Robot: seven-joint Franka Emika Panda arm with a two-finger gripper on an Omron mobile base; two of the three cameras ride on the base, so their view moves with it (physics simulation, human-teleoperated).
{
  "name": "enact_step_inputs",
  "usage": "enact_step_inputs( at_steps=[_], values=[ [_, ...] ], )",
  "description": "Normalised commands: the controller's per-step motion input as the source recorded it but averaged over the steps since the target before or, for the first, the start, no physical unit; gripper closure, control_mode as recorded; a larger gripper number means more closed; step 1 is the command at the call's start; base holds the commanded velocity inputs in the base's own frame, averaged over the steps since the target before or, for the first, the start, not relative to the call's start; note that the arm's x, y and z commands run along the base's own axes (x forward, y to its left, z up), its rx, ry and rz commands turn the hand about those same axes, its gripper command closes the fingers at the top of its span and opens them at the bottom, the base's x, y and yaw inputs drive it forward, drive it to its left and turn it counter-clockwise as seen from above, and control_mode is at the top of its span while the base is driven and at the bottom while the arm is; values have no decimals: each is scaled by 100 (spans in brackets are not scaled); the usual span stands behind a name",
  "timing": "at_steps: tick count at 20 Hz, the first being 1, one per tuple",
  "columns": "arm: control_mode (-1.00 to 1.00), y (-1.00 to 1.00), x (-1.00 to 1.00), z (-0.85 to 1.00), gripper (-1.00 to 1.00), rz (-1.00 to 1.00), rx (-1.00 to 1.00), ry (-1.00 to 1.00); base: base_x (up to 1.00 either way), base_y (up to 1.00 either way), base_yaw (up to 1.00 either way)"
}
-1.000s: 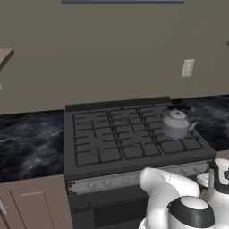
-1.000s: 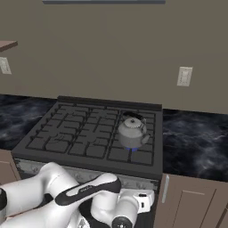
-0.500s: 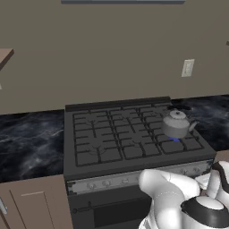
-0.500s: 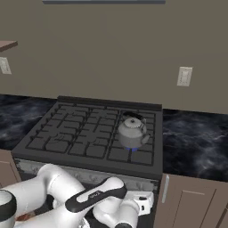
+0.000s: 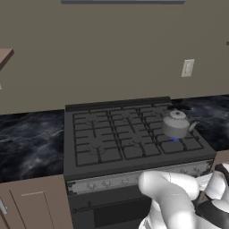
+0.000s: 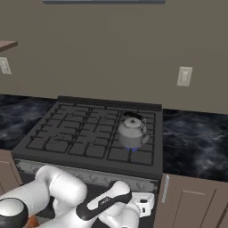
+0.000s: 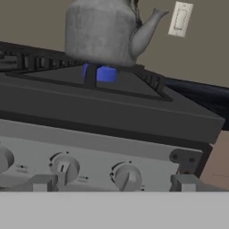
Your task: The kettle is done boiling. Turn off the stove, then wait for 300 timesteps before moving the kettle to the dining table.
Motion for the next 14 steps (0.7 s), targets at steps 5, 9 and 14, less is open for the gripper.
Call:
enact_step_inputs(
  at_steps=[5, 9, 14],
  values=[
    [-100, -13, 12, -6, -100, 0, 0, -3, 0, 0, 0],
    [-100, -9, 14, -8, -100, 0, 0, -2, 0, 0, 0],
    [-100, -4, 13, -14, -100, 0, 0, -1, 0, 0, 0]
  ],
)
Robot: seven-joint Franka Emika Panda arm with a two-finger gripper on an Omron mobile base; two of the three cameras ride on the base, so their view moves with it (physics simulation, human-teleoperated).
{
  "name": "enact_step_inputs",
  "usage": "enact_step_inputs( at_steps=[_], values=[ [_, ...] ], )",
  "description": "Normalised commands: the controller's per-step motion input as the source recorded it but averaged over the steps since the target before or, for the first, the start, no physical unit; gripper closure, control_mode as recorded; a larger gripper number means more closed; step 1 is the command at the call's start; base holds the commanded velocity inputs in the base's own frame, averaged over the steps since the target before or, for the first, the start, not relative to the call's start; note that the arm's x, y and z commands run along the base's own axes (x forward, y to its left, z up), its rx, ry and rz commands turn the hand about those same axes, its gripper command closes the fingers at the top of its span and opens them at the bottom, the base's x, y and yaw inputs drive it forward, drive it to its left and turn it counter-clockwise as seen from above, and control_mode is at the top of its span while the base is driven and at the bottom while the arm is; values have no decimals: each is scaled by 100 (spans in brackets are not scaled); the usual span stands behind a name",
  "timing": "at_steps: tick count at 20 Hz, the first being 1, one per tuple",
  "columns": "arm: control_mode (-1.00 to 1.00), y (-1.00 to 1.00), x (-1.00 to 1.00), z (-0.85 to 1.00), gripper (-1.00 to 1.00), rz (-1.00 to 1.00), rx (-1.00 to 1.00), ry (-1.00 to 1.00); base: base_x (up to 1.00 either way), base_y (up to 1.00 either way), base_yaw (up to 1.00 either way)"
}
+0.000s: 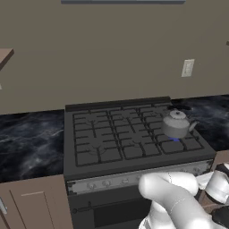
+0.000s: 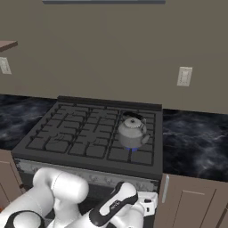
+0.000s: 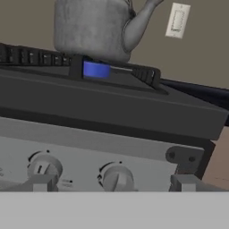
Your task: The kettle is done boiling. Turn off the stove, then wait for 300 timesteps before moving the kettle to the dining table.
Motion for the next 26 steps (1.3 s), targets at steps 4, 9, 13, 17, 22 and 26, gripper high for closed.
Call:
enact_step_inputs(
  at_steps=[4, 9, 13, 17, 22, 26],
  values=[
    [-100, 0, 19, -17, -100, 0, 0, 0, 0, 0, 0],
    [-100, -1, 17, -18, -100, 0, 0, 0, 0, 0, 0],
    [-100, -6, 8, -20, -100, 0, 0, -1, 0, 0, 0],
    [-100, -8, 9, -15, -100, 0, 0, -1, 0, 0, 0],
    [-100, -6, 12, -9, -100, 0, 1, -1, 0, 0, 0],
    [-100, -5, 13, -5, -100, 0, 2, -1, 0, 0, 0]
  ],
)
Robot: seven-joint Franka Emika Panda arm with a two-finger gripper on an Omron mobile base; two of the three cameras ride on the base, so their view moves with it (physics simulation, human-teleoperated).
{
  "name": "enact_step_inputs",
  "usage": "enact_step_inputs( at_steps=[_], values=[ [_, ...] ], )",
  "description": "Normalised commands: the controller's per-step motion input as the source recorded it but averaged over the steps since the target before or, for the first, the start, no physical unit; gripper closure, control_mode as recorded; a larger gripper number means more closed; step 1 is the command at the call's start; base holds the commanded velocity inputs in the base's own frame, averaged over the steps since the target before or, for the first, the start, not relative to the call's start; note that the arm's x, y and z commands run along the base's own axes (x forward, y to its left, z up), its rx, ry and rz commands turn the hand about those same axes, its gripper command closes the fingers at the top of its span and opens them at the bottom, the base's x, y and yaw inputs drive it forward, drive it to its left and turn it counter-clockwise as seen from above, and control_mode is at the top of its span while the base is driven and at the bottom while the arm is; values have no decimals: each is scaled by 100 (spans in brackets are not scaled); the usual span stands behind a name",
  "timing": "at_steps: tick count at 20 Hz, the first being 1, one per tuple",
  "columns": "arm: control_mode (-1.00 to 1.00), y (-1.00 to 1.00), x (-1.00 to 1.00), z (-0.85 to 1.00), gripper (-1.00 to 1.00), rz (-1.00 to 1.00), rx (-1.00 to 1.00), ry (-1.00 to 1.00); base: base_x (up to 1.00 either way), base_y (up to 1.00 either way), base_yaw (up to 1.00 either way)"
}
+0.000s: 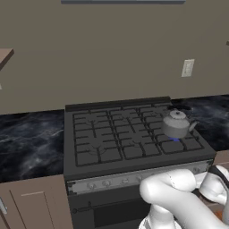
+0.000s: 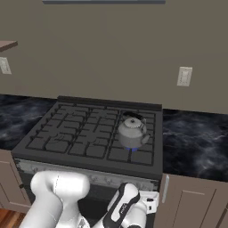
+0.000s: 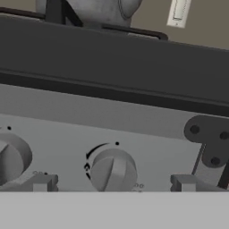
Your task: The kettle is done boiling. Turn off the stove, then wait for 300 timesteps before moving the kettle to the dining table.
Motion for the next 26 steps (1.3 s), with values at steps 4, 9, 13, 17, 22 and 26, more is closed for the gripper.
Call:
enact_step_inputs(
  at_steps=[4, 9, 13, 17, 22, 26],
  values=[
    [-100, -3, 16, -6, -100, 0, 1, 0, 0, 0, 0],
    [-100, -2, 15, -8, -100, 0, 0, 0, 0, 0, 0],
    [-100, 0, 9, -9, -100, 0, 0, 0, 0, 0, 0],
    [-100, 0, 10, -10, 100, 0, 0, 0, 0, 0, 0],
    [-100, 0, 7, -4, 100, 0, 0, 0, 0, 0, 0],
    [-100, 0, 0, 0, 100, 0, 0, 0, 0, 0, 0]
  ],
)
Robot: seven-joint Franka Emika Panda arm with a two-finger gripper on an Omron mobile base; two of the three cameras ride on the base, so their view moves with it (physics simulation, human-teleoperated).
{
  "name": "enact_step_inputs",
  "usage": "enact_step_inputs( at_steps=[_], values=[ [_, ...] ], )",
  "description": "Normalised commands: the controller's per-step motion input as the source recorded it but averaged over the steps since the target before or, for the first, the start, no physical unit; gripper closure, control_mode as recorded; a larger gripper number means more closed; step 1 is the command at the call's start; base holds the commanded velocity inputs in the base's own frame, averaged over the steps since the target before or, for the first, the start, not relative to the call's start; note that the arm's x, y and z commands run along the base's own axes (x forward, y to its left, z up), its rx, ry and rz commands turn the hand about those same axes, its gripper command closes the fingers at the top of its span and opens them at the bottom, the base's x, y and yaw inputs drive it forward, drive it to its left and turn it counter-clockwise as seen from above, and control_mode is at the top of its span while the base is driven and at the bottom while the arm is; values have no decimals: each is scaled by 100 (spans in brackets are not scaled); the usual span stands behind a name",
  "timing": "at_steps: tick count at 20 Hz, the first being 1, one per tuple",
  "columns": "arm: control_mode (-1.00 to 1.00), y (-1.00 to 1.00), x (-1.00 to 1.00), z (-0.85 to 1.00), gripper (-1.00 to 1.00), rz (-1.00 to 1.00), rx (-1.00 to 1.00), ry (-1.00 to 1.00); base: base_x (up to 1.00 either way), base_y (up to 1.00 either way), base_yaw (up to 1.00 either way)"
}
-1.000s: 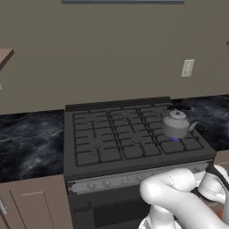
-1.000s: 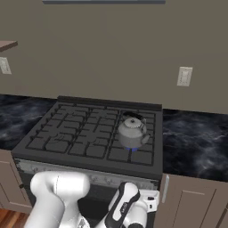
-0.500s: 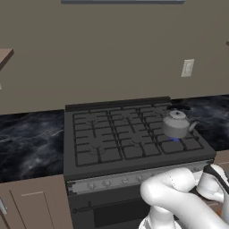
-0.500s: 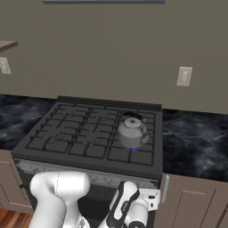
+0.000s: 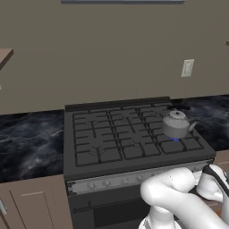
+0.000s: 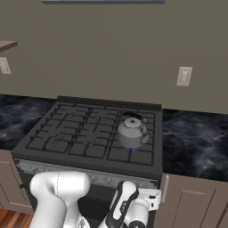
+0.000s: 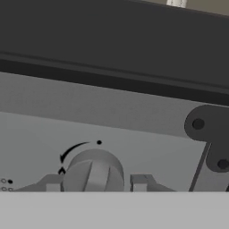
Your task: The kettle is done boiling. Turn off the stove, then wait for 300 timesteps before moving the kettle to the dining table.
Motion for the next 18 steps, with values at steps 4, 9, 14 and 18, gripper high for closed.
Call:
enact_step_inputs(
  at_steps=[4, 9, 14, 18],
  values=[
    [-100, 4, 0, 0, 100, -4, 0, 0, 0, 0, 0],
    [-100, 1, 0, 0, 100, -1, 1, 1, 0, 0, 0],
    [-100, 0, 0, -6, 100, 0, 9, 1, 0, 0, 0],
    [-100, 0, 0, -6, 100, 0, 15, 4, 0, 0, 0]
  ],
)
